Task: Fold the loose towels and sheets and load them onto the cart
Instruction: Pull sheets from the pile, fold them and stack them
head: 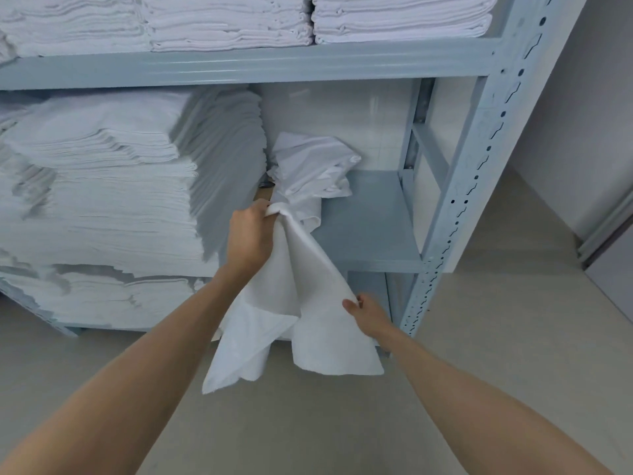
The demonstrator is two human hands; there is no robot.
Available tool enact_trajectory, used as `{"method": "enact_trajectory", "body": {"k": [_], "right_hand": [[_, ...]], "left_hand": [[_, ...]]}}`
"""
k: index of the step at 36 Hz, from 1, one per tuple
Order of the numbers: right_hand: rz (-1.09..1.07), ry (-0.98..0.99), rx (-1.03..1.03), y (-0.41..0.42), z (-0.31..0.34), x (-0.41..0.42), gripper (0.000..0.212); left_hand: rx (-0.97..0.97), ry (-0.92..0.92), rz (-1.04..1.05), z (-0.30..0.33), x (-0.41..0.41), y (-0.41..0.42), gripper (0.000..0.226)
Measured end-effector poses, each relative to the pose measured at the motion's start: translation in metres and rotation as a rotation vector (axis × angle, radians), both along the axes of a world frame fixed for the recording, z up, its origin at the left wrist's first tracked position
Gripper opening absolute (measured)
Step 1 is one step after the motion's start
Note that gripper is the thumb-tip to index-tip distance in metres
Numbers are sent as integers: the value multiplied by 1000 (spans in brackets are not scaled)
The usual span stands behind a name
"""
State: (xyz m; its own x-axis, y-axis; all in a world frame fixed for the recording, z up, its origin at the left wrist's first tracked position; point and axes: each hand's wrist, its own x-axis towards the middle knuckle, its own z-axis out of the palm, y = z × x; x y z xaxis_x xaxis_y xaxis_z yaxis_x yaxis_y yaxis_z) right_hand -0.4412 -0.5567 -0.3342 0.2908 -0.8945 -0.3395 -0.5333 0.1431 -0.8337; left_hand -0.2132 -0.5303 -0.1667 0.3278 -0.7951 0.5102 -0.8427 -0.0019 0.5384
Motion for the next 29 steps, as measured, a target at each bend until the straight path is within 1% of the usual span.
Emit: {"method": "enact_trajectory", "body": {"k": [2,6,9,11,12,14,16,18,19,22,23,26,27,29], "right_hand": [[-45,-13,28,3,-6,9,30],[-55,3,8,-3,-7,17,30],[-87,16,-39,-19,3,15,32],[-103,97,-173,-34,19,8,30],[-104,156,-275,-43,30,4,32],[-88,314,-546,-56,54,-5,35],[-63,424,-813,-63,71,-8,36],[-66,463,-935,-68,82,-4,35],[-69,503,-938,-72,85,-3,34],[-9,716,-814,-91,90,-5,34],[12,759,-799,-96,91,-7,33],[14,824,-811,-100,90,-17,35],[18,849,-813,-100,89,-21,35],[59,896,-819,-98,90,-25,30]], "left_hand": [[-4,-18,4,1,2,-2,20],[-17,-38,31,2,16,1,19],[33,-100,67,-4,38,6,22],[83,-162,126,-12,58,14,24],[99,-191,153,-17,69,19,27],[123,-223,191,-25,86,29,38],[133,-227,222,-29,98,37,46],[148,-228,220,-29,103,40,48],[172,-239,203,-30,102,39,48],[299,-285,110,-37,94,38,50],[340,-280,87,-40,92,37,53],[464,-216,37,-48,92,34,59],[534,-208,17,-52,93,34,59],[683,-272,-41,-56,95,35,56]]}}
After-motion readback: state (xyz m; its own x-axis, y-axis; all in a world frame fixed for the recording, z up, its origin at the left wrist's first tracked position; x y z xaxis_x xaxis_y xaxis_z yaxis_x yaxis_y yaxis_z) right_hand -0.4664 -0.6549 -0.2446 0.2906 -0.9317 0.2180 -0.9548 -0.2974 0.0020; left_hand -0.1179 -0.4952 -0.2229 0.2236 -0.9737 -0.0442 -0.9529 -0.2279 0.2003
